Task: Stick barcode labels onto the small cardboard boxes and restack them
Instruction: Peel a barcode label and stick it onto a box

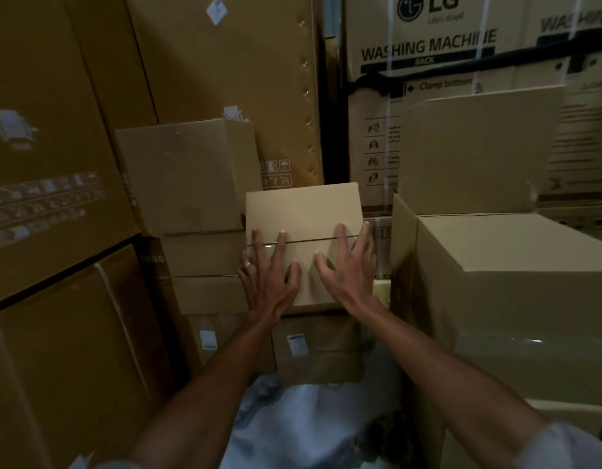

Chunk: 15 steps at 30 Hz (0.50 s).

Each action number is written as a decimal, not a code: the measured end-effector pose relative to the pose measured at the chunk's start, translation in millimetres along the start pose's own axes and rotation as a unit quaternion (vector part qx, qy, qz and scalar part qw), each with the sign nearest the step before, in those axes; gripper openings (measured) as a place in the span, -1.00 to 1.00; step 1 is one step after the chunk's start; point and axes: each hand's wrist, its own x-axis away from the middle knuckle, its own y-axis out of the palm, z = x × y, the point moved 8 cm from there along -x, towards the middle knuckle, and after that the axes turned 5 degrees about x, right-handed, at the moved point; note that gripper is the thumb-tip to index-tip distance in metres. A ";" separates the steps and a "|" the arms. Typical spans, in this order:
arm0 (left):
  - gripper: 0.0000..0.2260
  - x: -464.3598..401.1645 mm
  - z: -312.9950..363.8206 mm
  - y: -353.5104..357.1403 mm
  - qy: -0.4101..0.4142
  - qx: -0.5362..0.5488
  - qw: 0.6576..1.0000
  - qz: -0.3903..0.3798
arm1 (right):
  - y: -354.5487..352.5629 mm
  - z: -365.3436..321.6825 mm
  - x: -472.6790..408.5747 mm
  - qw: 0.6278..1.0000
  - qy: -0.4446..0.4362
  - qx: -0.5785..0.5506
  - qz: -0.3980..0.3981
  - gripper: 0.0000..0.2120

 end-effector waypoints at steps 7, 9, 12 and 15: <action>-0.40 26.8 0.9 -8.3 0.055 -0.027 0.997 0.043 | -8.0 3.2 27.7 0.999 -0.006 -0.011 0.030 -0.18; -0.40 35.6 0.2 -11.3 0.058 -0.027 0.997 0.053 | -11.3 0.9 36.5 0.999 -0.007 -0.012 0.041 -0.17; -0.40 50.9 -4.2 -19.2 0.058 -0.032 0.995 0.069 | -16.1 -5.0 53.0 0.998 -0.015 -0.009 0.060 -0.20; -0.41 64.5 -6.4 -28.4 0.067 -0.035 0.994 0.077 | -18.7 -8.8 71.2 0.998 -0.012 -0.006 0.064 -0.19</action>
